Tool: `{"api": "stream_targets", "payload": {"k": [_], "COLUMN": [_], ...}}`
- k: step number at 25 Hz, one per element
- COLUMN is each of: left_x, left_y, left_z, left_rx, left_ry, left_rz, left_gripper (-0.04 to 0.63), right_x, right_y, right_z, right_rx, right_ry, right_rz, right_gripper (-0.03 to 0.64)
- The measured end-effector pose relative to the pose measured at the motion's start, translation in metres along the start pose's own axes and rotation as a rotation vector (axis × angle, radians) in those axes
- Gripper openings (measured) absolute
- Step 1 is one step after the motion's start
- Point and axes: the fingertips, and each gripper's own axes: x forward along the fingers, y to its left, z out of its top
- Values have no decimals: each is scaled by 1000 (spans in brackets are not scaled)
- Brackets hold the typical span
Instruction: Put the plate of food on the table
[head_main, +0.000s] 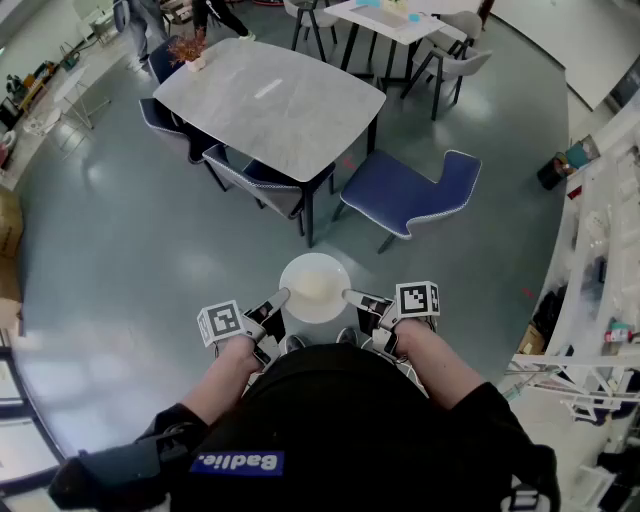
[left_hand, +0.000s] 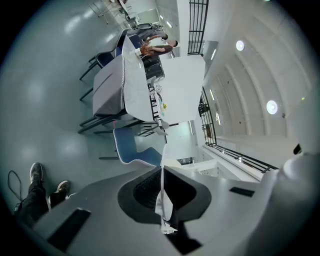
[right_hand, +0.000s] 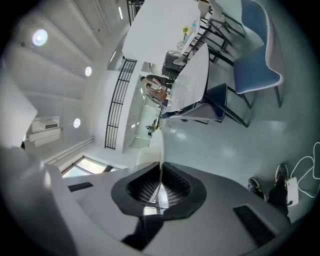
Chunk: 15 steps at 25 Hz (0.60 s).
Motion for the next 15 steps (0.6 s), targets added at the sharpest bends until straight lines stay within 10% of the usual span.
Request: {"api": "stream_targets", "payload": {"k": [15], "left_x": [0], "left_y": [1], "left_z": [-1], "left_rx": [-9], "left_ry": [1], "left_rz": [-1], "left_gripper": [15], "right_x": [0], "right_y": [1], "right_z": [0], "right_rx": [-2], "right_ry": [-3], "right_rz": [-4], "right_gripper": [20]}}
